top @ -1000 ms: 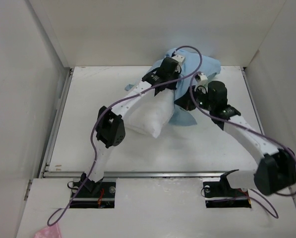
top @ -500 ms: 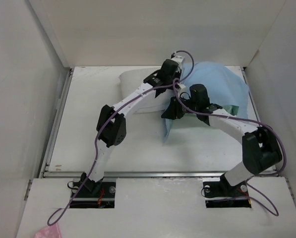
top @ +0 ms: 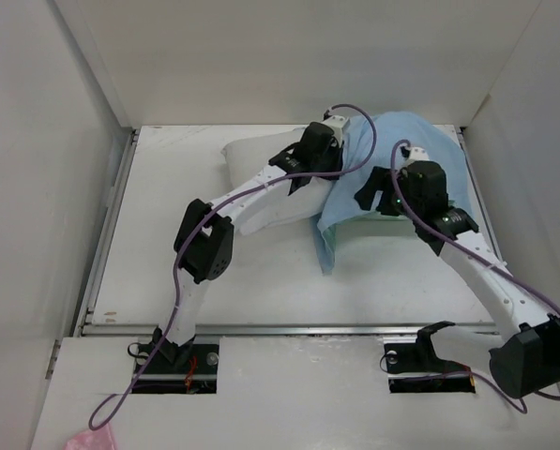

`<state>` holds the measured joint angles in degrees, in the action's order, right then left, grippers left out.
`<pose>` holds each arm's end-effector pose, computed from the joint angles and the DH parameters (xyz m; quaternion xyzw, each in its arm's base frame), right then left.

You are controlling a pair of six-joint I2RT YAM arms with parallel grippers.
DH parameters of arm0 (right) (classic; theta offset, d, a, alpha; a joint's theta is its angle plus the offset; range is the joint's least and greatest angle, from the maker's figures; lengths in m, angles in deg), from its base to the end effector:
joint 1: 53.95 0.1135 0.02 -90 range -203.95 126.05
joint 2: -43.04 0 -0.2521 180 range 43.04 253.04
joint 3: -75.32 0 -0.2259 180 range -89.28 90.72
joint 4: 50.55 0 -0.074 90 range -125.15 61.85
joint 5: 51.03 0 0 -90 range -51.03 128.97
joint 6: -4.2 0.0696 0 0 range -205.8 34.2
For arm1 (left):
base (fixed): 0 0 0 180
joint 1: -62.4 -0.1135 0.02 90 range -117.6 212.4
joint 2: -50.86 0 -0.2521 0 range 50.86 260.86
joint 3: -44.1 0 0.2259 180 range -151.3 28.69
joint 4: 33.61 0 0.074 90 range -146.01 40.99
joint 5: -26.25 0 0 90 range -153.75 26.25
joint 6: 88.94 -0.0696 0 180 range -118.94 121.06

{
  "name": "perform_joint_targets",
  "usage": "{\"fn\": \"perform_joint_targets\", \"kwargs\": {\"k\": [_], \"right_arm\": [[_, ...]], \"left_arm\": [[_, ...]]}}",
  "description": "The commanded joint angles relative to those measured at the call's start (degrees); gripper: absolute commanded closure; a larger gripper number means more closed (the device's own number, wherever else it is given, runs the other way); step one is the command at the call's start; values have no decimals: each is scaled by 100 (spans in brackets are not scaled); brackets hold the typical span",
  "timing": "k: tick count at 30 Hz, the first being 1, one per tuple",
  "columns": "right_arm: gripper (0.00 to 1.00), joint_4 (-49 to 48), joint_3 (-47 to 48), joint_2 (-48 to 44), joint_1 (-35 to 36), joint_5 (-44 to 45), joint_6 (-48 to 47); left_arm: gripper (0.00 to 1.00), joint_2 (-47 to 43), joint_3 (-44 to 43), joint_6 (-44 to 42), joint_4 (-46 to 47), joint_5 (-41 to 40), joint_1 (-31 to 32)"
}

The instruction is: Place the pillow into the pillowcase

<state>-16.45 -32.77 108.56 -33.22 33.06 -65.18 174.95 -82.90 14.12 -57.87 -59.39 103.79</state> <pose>0.2470 0.1012 0.3015 -0.0275 0.8547 0.2236 0.4677 0.3870 -0.3481 0.2815 0.2227 0.7949 -0.2857 0.4867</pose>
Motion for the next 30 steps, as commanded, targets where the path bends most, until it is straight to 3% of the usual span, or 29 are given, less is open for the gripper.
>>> {"fn": "perform_joint_targets", "kwargs": {"k": [1,7,11,16,20,24,25,27,30], "right_arm": [[16,371,123,-48,-631,1425,837],[16,697,273,242,-841,2865,1593],[17,486,221,295,-1473,2360,1770],[18,223,106,558,-1748,2086,1673],[26,-524,-44,699,-2037,1830,1357],[50,-1078,-44,971,-2038,1217,1103],[78,-1079,9,972,-2038,902,1102],[97,-1132,62,1025,-2038,488,1015],[100,-1341,62,893,-2038,-715,830]], "left_arm": [[100,-587,251,188,253,91,-165],[100,-807,454,250,358,153,-271],[100,-921,577,302,359,153,-271],[100,-975,639,302,412,100,-271],[100,-975,639,302,412,100,-271],[100,-975,586,355,412,153,-271],[100,-975,586,355,412,153,-271],[100,-975,525,355,412,153,-271],[100,-975,463,417,412,214,-271]]}}
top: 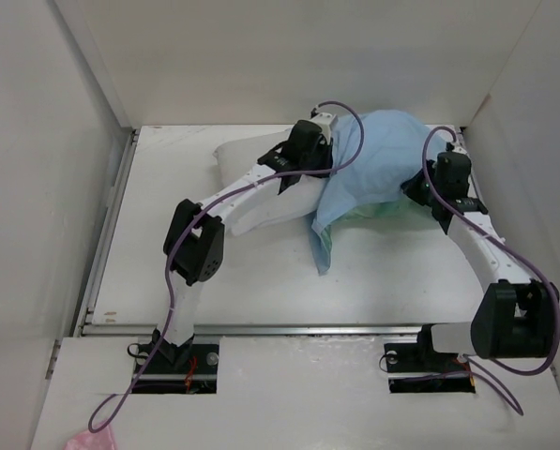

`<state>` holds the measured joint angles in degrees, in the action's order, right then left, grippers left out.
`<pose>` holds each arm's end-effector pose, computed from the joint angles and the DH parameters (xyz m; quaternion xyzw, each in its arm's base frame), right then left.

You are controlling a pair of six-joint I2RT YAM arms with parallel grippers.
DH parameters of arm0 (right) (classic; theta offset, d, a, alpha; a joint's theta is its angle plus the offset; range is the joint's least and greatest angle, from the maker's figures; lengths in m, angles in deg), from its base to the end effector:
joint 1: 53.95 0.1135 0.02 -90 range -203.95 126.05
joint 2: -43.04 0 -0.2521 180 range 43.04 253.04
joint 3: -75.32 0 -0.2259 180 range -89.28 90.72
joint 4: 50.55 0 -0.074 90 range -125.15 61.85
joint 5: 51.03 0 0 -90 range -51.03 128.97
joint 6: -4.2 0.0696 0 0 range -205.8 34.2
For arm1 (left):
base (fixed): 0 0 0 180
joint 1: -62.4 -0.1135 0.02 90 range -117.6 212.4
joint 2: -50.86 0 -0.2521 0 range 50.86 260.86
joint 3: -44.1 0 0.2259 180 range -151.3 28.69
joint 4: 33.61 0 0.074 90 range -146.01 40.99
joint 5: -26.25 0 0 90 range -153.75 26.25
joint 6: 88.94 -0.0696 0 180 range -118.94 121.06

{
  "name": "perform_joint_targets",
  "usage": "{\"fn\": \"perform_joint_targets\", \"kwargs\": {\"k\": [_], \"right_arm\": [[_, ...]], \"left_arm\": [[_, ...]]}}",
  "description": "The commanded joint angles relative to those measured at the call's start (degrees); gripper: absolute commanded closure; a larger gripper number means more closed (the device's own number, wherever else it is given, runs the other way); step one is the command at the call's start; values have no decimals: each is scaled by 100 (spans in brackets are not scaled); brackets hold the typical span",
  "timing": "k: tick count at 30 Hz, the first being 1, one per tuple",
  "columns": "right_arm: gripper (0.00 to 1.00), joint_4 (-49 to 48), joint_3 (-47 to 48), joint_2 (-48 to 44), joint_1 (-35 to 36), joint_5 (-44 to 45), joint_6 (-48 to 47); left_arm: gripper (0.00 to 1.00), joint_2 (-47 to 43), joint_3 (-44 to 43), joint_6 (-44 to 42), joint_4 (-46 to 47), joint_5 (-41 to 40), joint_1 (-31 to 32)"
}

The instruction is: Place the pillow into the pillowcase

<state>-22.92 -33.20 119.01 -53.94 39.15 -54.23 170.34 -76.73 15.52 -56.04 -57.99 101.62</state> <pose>0.3057 -0.0002 0.2640 0.2387 0.8419 0.1304 0.4660 0.3857 -0.3238 0.2868 0.2043 0.7982 -0.2921 0.4855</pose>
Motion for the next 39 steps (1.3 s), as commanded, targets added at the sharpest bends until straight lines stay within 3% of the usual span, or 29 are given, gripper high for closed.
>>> {"fn": "perform_joint_targets", "kwargs": {"k": [1,6,12,15,17,19,21,23,25,26,30,34,39], "right_arm": [[100,-696,105,-152,156,-1563,-266],[100,-757,499,75,1202,-2083,-494],[100,-1286,1386,1120,1326,-3147,-441],[100,-881,1564,1193,1326,-2692,-791],[86,-592,1564,1123,1326,-2235,-1012],[56,-126,1503,983,1326,-1701,-1284],[41,347,1372,685,1326,-1313,-1355],[27,604,1206,412,1326,-786,-1355],[22,946,1090,-19,1326,-512,-1355],[19,1078,1090,-142,1326,-250,-1355],[19,1624,1028,-556,1326,95,-1416],[21,1512,1317,-627,1483,61,-1592],[26,1379,2213,128,2414,683,-2285]], "left_arm": [[100,-453,-206,277,228,196,-55],[100,-452,-338,400,228,567,6],[100,-513,-400,268,70,233,217],[100,-584,-251,268,70,181,217],[100,-698,-111,268,18,102,217],[100,-698,-110,268,-132,31,217],[80,-820,-110,216,-403,-22,217],[48,-935,-57,215,-580,-154,217],[37,-1268,223,215,-685,-355,217],[1,-1409,355,163,-686,-408,217],[0,-2208,1058,242,-747,-585,78],[0,-2990,1857,575,-695,-874,-335],[0,-2878,1973,927,-897,-893,-924]]}}
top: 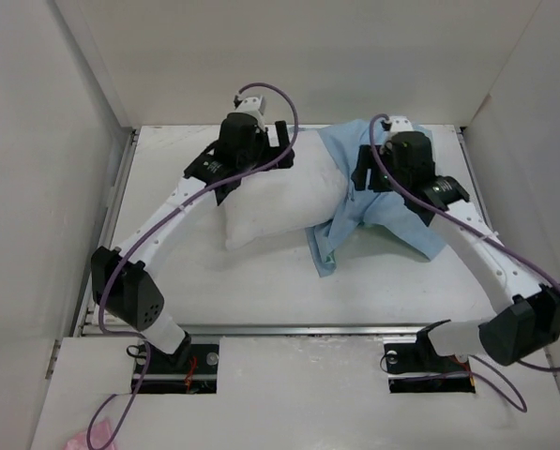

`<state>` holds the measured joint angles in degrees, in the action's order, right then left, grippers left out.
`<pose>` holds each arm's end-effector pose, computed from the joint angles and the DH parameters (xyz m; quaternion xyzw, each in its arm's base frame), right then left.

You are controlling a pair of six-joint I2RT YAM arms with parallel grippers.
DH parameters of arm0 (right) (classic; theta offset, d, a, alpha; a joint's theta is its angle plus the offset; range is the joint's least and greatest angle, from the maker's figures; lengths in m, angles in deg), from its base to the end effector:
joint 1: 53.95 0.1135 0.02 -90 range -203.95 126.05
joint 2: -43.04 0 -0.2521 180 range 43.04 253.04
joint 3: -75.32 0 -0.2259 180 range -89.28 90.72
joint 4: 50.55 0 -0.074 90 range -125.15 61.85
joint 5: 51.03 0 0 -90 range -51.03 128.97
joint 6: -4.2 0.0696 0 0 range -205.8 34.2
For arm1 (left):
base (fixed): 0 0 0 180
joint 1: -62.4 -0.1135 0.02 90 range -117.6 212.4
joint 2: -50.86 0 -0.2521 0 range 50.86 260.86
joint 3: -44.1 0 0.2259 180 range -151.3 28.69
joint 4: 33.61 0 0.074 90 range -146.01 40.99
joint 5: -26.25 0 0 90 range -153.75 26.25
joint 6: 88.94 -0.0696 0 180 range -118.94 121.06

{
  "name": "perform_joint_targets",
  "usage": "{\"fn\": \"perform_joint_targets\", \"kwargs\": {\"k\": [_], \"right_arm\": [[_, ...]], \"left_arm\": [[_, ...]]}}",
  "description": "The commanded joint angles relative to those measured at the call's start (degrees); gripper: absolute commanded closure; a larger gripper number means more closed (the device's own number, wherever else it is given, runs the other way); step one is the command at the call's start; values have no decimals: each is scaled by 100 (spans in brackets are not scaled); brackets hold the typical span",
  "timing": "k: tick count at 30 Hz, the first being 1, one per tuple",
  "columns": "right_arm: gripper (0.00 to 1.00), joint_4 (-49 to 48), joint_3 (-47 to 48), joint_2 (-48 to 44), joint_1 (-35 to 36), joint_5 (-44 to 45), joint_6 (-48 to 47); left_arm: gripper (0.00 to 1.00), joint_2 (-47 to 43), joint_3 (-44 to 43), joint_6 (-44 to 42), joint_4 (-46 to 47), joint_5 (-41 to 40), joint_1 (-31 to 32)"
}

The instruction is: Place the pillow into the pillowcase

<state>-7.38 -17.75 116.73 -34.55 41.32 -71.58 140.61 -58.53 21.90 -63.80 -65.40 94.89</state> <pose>0.2778 0.0948 0.3356 -0.0289 0.8651 0.1277 0.4842 0.3184 -0.2004 0.3732 0.0732 0.8021 -0.2556 0.5348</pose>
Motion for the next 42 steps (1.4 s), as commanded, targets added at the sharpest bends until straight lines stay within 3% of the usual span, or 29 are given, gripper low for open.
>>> {"fn": "perform_joint_targets", "kwargs": {"k": [1,5,8,12,13,14,16,17,19,21,22,24,29,33,42], "right_arm": [[28,-88,861,548,738,781,-621],[37,71,1845,1471,1083,1537,-754],[37,71,2110,2043,1136,2353,-754],[38,414,2585,2667,1136,3077,-675],[40,466,2655,2816,1084,3174,-675],[44,518,2656,2878,1084,3236,-544],[63,571,2709,2932,1084,3289,-482],[73,572,2709,2932,1084,3289,-481],[97,572,2778,2932,1084,2923,-481],[100,572,2840,2845,1136,2553,-481],[100,572,2945,2844,1232,2055,-481],[100,493,3130,2704,1355,1517,-621],[100,440,3902,3150,1654,-826,-692],[100,554,4964,3958,1786,-1875,-692],[100,177,5073,4724,1857,-2265,-464]], "left_arm": [[0,164,153,359,-121,-99,-322],[0,769,21,237,-173,-37,-401],[0,1069,-93,184,-226,-37,-463],[18,1369,-93,131,-226,227,-516],[28,1369,-93,131,-166,227,-516],[33,1369,-93,131,-113,305,-516],[45,1430,-23,131,-51,419,-516],[55,1431,29,70,10,533,-516],[64,1544,30,69,107,709,-516],[74,1615,30,17,222,972,-516],[86,1615,30,17,291,1069,-516],[99,1764,30,-36,354,1193,-516],[100,1817,-32,-211,494,1352,-252],[100,1748,-32,-151,704,1650,-120],[100,1396,328,-45,890,1703,-120]]}}
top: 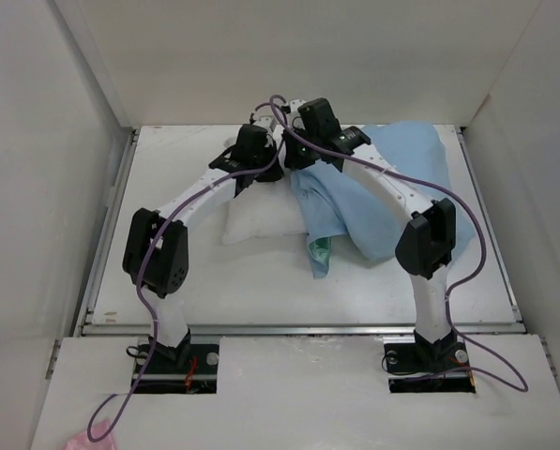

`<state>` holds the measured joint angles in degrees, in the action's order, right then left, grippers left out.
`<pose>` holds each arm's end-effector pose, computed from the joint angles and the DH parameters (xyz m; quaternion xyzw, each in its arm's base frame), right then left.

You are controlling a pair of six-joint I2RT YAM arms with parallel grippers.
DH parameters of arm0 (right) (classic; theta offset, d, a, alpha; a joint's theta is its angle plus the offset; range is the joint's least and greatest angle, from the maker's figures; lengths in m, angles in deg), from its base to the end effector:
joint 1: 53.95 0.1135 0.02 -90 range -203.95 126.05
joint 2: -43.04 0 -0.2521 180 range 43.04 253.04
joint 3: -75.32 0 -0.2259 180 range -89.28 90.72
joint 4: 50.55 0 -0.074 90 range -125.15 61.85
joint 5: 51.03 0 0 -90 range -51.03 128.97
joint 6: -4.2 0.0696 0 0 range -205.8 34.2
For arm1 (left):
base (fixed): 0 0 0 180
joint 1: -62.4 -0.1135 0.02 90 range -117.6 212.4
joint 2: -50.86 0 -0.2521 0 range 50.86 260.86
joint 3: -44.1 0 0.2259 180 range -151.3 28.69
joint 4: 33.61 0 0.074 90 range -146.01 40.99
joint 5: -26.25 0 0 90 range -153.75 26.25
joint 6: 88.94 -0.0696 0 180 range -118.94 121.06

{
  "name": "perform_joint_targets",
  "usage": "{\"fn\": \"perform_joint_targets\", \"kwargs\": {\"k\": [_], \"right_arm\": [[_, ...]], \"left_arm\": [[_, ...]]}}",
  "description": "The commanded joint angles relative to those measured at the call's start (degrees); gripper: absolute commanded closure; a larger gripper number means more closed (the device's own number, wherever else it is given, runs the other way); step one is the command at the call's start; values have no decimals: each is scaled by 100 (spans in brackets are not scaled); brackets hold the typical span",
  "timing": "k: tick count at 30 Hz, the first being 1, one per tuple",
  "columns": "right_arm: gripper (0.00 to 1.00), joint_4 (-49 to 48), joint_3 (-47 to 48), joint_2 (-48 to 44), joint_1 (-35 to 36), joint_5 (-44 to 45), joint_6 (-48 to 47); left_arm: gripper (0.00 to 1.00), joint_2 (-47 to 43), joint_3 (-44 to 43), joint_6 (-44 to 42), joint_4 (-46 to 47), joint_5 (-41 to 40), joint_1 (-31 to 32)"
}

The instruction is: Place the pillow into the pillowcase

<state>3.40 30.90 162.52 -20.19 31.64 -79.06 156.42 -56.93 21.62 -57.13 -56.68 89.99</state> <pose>0.3892 0.2708 0.3078 -0.2367 0.8650 0.2057 0.3917 0.3852 -0.2110 0.2712 0.0841 0.8522 -0.2578 0.4474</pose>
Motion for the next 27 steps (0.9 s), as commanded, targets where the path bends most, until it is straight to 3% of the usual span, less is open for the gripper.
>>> {"fn": "perform_joint_targets", "kwargs": {"k": [1,4,5,6,7,8,9,12,13,19,27], "right_arm": [[98,-806,286,224,421,-1079,284],[89,-410,218,225,421,-429,284],[75,-409,-114,112,308,-357,284],[68,-514,-318,-229,246,-357,284],[60,-567,-520,-424,184,-357,284],[44,-567,-696,-617,132,-104,284],[38,-567,-967,-810,53,81,232],[26,-428,-1216,-1418,52,914,82],[25,-279,-1216,-1602,52,1057,82],[15,179,-744,-1622,577,1839,-612],[10,618,689,-60,1387,1929,-1025]], "left_arm": [[100,-185,169,-17,154,831,369],[100,-377,247,70,-5,638,247],[100,-578,396,184,-66,638,81],[97,-711,511,255,-67,638,-16],[89,-877,651,317,-67,638,-122],[79,-1053,792,378,-6,585,-210],[33,-1464,1089,431,-5,498,-376],[20,-2220,1529,616,56,15,-570],[0,-2372,1601,616,56,-117,-667],[0,-3040,2049,1081,-287,-891,-1176],[0,-3340,2708,1513,-295,-778,-1906]]}}
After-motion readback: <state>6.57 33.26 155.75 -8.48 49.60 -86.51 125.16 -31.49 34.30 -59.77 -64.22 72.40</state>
